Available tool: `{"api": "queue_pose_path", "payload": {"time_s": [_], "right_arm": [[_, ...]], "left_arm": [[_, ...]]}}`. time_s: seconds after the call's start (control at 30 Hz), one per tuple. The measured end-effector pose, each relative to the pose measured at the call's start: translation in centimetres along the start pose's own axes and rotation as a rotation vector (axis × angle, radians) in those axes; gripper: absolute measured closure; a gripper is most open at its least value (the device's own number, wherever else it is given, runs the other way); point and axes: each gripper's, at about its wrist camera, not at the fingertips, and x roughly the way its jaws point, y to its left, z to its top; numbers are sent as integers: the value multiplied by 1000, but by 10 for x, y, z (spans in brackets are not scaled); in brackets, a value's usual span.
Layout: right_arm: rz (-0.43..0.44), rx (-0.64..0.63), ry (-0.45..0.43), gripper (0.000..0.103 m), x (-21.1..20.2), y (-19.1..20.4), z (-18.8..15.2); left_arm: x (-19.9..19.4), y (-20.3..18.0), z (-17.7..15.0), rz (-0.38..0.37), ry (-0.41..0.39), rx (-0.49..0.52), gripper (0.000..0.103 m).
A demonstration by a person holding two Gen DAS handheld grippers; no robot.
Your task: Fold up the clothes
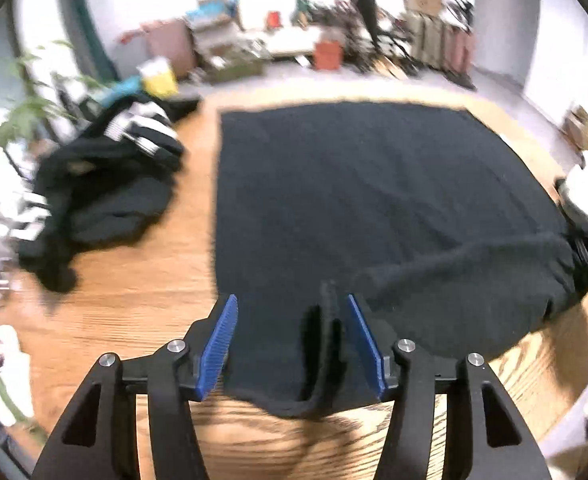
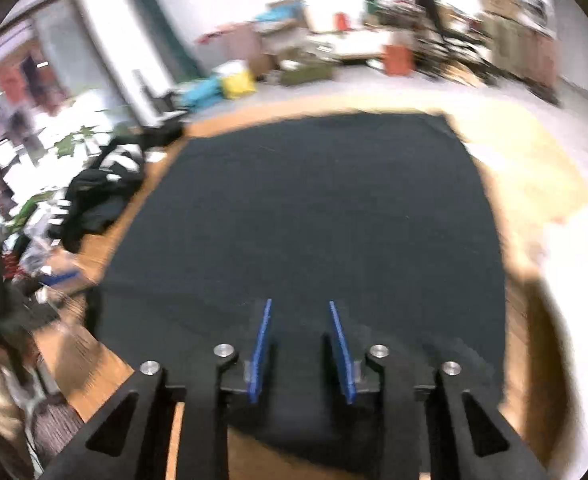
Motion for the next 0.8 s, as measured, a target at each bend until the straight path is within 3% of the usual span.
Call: {"api": "queue_pose_path", "payload": {"time_s": [0.13, 0.17, 0.23, 0.27, 0.33, 0.4, 0.53, 0.63, 0.73, 0.8], "right_arm": [[-58, 20, 7, 75, -16, -19, -27], [-44, 30, -9, 75, -18, -17, -30], [-9, 48, -39, 75, -19, -11, -35], [6, 40, -49, 75, -15, -2, -36], [-12, 8, -92, 74, -4, 18, -37], [-40, 17, -112, 74, 6, 28, -38], [21, 12, -42, 75, 26, 38, -43], [38, -54, -26, 77, 28, 41, -49], [63, -26, -13, 82, 24, 18, -48], [21, -40, 1, 86, 23, 2, -45]], "left_arm": [[-34, -22, 6, 120, -108, 22, 48], [-42, -29, 6, 136, -134, 17, 72], [-40, -43, 6, 49, -126, -37, 102], [-30, -55, 4, 30, -90, -43, 102], [-5, -88, -7, 65, -31, 10, 102], [8, -108, -16, 72, -24, 49, 102], [18, -144, -30, 68, -50, 150, 102], [31, -144, -34, 117, -15, 171, 102], [44, -107, -34, 108, 57, 61, 102], [49, -85, -35, 122, 92, 17, 102]]}}
